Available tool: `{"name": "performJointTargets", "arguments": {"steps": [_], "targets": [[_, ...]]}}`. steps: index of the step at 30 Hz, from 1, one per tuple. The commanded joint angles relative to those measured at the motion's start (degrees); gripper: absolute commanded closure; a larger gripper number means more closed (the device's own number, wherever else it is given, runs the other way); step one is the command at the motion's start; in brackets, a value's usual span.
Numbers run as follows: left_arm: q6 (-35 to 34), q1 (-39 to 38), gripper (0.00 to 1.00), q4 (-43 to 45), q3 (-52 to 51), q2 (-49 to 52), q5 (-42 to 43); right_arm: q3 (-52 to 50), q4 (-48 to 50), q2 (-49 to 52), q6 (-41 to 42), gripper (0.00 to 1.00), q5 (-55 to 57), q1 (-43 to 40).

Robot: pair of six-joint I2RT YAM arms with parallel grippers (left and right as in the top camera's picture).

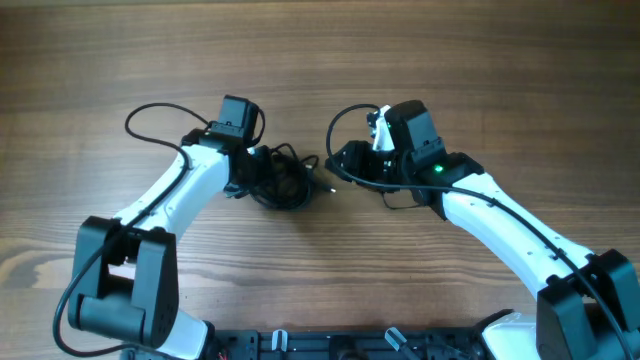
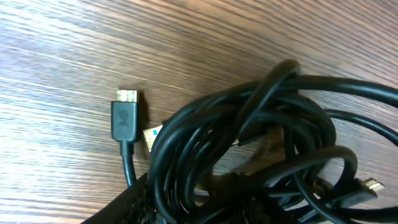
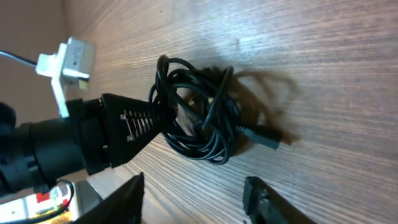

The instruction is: Untangle cables

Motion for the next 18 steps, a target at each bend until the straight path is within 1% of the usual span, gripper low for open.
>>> {"name": "performJointTargets", "arguments": {"steps": [1,2,4,6,9,12,13,15,17,18], "targets": [[0.3,-1.6,0.59,1.2,-0.4,0.4,0.9,0.7,-1.0,1.0,3.4,0.50,0.8,1.2],[0.3,-1.9,0.60,1.1,-0.4,0.4,0.9,0.7,-1.5,1.0,3.3,0.50,0.8,1.6],[0.3,-2.7,0.61,1.4,-0.4,0.4,0.9,0.3,-1.5,1.0,3.7,0.51,1.7,2.8],[0.3,-3.3,0.57,2.2,-0.4,0.4,0.5,0.3,-1.5,1.0,3.7,0.51,5.0,3.5],[0.3,-3.8,0.56,3.0,-0.4,0.4,-1.7,0.3,-0.8,1.0,3.7,0.51,8.2,3.6],[0.3,-3.8,0.60,3.7,-0.4,0.4,-1.9,0.3,1.4,1.0,3.8,0.51,10.2,3.7],[0.3,-3.8,0.60,3.7,-0.4,0.4,-1.9,0.3,1.4,1.0,4.2,0.51,10.2,3.7],[0.5,-3.8,0.53,4.0,-0.4,0.4,-1.9,0.3,1.2,1.0,4.2,0.51,10.2,3.7],[0.5,-3.8,0.52,4.8,-0.4,0.4,-1.9,0.3,1.2,1.0,4.2,0.51,10.2,3.7],[0.5,-3.8,0.50,4.9,-0.2,0.2,-1.9,0.3,1.2,1.0,4.2,0.51,10.2,3.7]]}}
